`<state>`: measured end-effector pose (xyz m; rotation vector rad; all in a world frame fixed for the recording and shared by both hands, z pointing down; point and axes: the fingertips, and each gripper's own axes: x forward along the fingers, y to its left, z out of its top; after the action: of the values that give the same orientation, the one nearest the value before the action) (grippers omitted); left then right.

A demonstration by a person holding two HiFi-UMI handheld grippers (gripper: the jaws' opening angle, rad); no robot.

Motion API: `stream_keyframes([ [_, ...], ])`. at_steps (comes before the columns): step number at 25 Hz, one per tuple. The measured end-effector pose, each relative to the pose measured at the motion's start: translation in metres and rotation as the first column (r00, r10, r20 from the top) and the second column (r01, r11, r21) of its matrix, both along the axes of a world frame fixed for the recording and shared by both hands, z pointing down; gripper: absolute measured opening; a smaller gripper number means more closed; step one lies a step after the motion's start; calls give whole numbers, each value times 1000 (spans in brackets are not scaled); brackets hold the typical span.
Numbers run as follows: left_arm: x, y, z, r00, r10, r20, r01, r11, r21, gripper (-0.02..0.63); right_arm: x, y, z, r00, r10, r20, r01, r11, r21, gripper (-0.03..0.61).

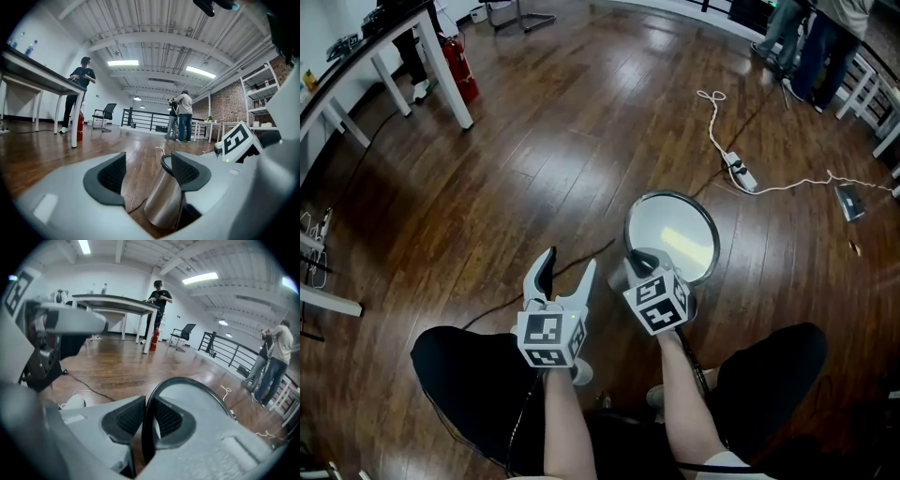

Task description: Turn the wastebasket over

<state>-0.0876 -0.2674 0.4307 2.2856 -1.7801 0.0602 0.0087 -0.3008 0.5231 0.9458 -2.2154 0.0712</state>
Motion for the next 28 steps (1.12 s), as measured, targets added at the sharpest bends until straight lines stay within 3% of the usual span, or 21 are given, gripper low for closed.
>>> stream_keyframes([
  [2, 3, -1, 1, 1000, 5, -5, -5, 1000, 2, 319, 10, -6, -22, 993, 30, 112, -31, 1000, 7, 52],
  [4, 6, -3, 3, 1000, 12, -7, -12, 1000, -1, 319, 25, -13, -41, 964, 72, 255, -75, 997, 1, 51],
  [7, 14, -6, 5, 1000, 28, -11, -28, 1000, -11, 319, 53, -21, -55, 859, 172, 482, -154, 985, -76, 49],
  [9, 21, -8, 8, 999, 40, -11, -40, 999, -28, 318, 76, -22, -45, 781, 258, 569, -210, 966, -150, 49],
  [11, 26, -9, 15, 999, 46, -12, -47, 997, -53, 316, 103, -20, -23, 732, 355, 581, -280, 935, -218, 49],
  [14, 27, -10, 30, 999, 41, -24, -43, 995, -93, 316, 144, -12, 28, 687, 507, 521, -391, 862, -323, 51],
  [17, 14, -13, 58, 1000, 23, 5, -22, 987, -161, 313, 172, -1, 68, 650, 586, 484, -401, 805, -437, 57],
  [19, -6, -12, 86, 1000, -12, -15, 8, 971, -239, 295, 174, 3, 72, 653, 581, 486, -364, 803, -472, 55],
  [21, -16, -11, 103, 982, -37, -186, -18, 959, -284, 273, 172, 2, 67, 694, 563, 449, -379, 816, -437, 61],
  [22, -15, -11, 110, 955, -39, -293, -50, 956, -290, 277, 175, 1, 64, 714, 560, 420, -406, 820, -404, 62],
  [24, -14, -13, 125, 911, -52, -408, -86, 946, -313, 300, 182, 0, 55, 746, 558, 365, -450, 825, -342, 157],
  [28, -23, -8, 170, 908, -99, -406, -83, 910, -407, 267, 186, 4, 48, 781, 536, 320, -431, 834, -344, 161],
])
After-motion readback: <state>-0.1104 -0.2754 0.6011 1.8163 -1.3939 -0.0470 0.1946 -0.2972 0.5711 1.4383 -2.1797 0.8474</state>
